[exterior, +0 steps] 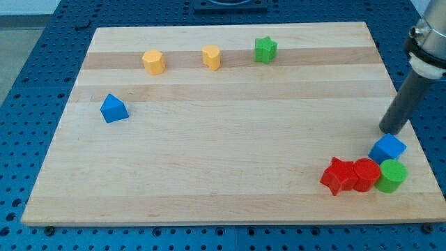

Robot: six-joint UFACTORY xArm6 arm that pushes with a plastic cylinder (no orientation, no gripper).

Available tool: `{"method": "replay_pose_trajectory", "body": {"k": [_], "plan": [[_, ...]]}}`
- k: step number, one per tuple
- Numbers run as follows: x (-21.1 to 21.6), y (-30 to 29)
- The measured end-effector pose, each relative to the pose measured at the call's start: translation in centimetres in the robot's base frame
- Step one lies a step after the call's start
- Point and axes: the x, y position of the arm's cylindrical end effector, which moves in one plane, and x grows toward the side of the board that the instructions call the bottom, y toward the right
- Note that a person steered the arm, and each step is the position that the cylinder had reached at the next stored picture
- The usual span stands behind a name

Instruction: Push green star towards the center

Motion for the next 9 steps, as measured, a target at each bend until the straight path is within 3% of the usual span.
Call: {"method": "replay_pose_trajectory", "body": {"k": [1, 2, 4, 5, 7, 9], "plan": [[-1.2, -2.5], [-5.8, -3.1], [-19.4, -6.1], [-23.8, -11.1], [-25.5, -18.9], [-18.9, -20.6]]}}
